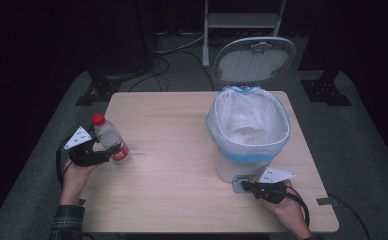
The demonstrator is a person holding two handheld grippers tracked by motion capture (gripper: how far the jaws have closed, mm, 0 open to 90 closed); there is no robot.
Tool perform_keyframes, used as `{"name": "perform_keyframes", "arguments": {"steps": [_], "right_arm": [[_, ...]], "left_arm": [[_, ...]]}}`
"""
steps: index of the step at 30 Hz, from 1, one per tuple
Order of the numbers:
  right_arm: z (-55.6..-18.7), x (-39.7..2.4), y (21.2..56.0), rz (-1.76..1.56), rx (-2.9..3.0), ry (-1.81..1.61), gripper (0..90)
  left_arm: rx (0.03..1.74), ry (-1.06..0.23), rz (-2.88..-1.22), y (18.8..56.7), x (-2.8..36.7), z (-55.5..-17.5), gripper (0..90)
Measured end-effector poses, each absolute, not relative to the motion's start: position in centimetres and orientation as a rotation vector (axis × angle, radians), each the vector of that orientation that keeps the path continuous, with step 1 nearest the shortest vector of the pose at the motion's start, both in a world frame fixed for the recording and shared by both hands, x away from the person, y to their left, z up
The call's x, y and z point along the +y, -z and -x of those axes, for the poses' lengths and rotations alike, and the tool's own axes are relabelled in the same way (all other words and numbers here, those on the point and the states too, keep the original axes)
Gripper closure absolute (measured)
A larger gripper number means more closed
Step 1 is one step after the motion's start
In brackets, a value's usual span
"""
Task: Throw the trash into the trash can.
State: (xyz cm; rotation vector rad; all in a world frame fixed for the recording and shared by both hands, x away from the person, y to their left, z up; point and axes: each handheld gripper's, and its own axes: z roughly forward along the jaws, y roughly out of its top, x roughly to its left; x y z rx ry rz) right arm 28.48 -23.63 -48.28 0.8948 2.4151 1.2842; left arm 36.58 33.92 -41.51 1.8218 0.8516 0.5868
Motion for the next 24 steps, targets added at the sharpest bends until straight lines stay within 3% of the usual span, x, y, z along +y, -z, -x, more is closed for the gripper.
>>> {"name": "perform_keyframes", "arguments": {"steps": [24], "right_arm": [[-28.5, -23.7, 48.3, -0.898, 2.416, -1.285, 89.6]], "left_arm": [[0.752, -0.513, -1.770, 38.9, 31.8, -33.5, 28.5]]}}
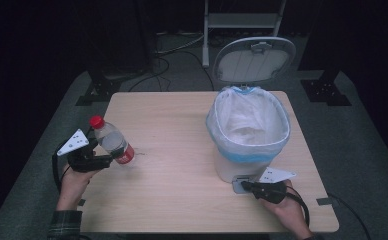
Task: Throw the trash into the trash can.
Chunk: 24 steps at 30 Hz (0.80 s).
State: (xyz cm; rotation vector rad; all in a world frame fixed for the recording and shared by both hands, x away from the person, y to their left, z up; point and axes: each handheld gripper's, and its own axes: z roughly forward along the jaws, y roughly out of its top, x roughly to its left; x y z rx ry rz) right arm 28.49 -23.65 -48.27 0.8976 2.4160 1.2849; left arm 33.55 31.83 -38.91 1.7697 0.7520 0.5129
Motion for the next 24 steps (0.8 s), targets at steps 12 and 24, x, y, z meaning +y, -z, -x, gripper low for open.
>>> {"name": "perform_keyframes", "arguments": {"steps": [12, 24], "right_arm": [[-28.5, -23.7, 48.3, -0.898, 2.416, -1.286, 89.6], [-28.5, -23.7, 48.3, -0.899, 2.416, -1.287, 89.5]], "left_arm": [[0.706, -0.478, -1.723, 37.4, 30.0, -32.2, 28.5], [0.653, -0.457, -1.696, 35.9, 28.0, -31.6, 28.5]]}}
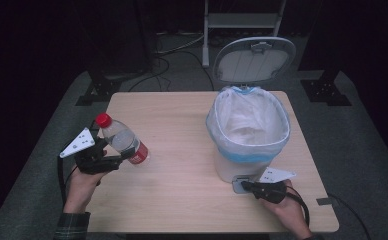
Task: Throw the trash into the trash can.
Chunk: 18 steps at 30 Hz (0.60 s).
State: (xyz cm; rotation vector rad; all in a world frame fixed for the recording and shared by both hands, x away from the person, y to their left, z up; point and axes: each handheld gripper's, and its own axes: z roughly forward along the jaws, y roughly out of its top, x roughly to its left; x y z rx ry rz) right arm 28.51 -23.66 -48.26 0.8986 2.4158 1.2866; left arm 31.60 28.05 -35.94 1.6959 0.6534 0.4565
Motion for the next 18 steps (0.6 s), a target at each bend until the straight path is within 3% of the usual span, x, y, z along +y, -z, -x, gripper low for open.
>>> {"name": "perform_keyframes", "arguments": {"steps": [18], "right_arm": [[-28.5, -23.6, 48.3, -0.902, 2.417, -1.285, 89.6]], "left_arm": [[0.563, -0.411, -1.665, 33.6, 24.7, -31.6, 28.5]]}}
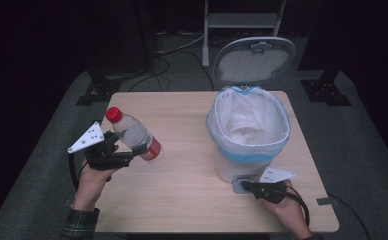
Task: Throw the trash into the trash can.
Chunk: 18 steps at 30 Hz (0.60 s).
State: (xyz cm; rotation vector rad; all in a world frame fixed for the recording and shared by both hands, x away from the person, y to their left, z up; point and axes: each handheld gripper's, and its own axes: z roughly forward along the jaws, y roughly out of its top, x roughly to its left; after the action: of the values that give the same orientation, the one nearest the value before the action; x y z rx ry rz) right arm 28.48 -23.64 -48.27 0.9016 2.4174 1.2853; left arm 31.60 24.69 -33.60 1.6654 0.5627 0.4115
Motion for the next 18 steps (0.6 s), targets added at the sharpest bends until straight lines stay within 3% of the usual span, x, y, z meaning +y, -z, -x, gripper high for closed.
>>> {"name": "perform_keyframes", "arguments": {"steps": [18], "right_arm": [[-28.5, -23.6, 48.3, -0.902, 2.419, -1.284, 89.6]], "left_arm": [[0.472, -0.361, -1.621, 31.6, 21.6, -32.9, 28.5]]}}
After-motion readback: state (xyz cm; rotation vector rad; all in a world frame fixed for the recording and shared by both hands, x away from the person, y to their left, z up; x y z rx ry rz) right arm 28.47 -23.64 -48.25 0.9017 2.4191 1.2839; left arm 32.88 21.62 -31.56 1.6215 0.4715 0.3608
